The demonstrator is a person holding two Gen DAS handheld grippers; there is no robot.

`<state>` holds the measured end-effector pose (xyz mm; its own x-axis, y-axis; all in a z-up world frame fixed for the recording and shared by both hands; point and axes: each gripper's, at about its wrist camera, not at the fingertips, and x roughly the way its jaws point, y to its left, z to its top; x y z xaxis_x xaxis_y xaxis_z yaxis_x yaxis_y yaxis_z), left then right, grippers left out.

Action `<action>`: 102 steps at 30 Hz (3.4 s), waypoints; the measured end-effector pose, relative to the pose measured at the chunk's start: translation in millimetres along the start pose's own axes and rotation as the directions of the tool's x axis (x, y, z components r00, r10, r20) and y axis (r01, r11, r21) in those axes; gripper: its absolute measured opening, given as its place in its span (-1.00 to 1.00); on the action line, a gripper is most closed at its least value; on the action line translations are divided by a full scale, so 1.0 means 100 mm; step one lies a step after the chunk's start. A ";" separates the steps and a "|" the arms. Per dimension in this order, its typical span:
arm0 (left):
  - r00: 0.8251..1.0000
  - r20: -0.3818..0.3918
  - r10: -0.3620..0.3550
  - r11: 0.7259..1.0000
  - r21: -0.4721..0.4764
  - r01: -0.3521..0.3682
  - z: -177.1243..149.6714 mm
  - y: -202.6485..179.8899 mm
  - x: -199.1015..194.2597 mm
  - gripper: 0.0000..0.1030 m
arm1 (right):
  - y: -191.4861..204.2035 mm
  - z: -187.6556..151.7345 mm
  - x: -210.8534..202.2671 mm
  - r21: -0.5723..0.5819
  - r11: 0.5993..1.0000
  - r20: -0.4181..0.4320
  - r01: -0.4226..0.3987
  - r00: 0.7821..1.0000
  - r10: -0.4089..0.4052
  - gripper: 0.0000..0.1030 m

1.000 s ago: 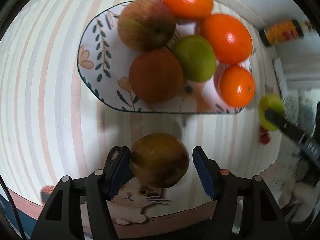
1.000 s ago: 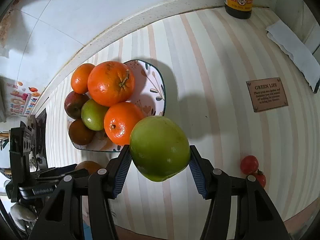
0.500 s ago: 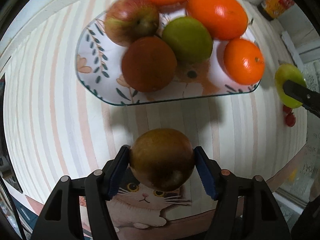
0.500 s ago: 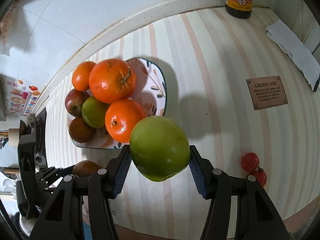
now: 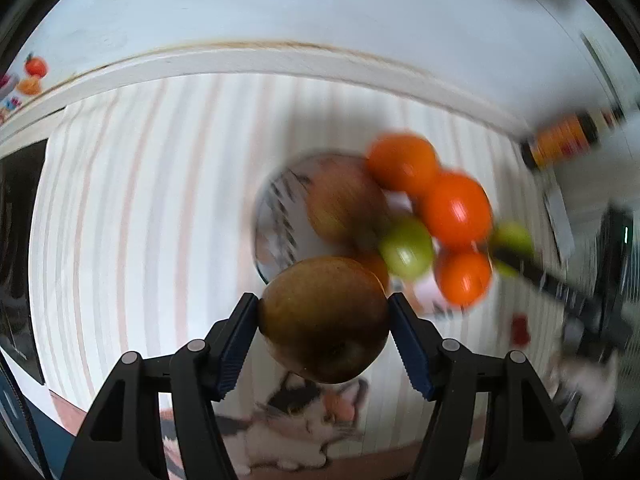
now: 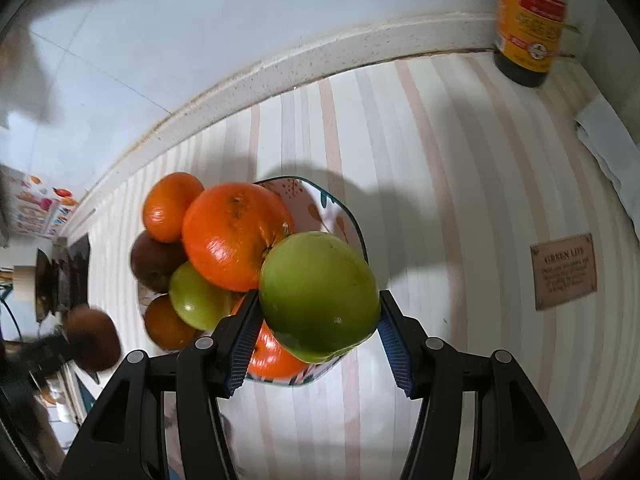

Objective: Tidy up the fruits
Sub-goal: 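Carry the brown pear and green apple onto the plate and open both tools, then lift both tools up and away from the plate, then grasp a red cherry tomato with the right tool while the left tool grasps the other tomato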

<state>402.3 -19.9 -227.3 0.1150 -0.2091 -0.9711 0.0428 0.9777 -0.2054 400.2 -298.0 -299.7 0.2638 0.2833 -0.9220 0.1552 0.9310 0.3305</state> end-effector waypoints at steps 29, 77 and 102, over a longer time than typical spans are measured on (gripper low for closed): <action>0.994 0.015 0.109 0.990 -0.086 -0.107 0.25 0.11 0.17 0.76 | 0.16 0.00 -0.34 -0.099 0.988 0.067 0.118 0.991 -0.111 0.87; 0.840 0.534 0.100 0.985 0.066 -0.159 -2.45 -0.25 -2.26 0.76 | 1.34 -2.84 -3.08 -0.137 0.958 0.502 0.254 0.851 -0.154 0.92; 0.906 0.397 0.147 0.962 0.154 -0.224 -1.60 -1.10 -1.39 1.00 | -0.56 -1.68 -2.28 0.118 0.989 0.310 0.090 0.943 -0.123 0.92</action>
<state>222.7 -95.5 -88.9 0.5049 -0.0528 -0.8616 0.1685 0.9850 0.0383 171.6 -376.0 -142.1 0.5252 0.0812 -0.8471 0.2893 0.9191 0.2675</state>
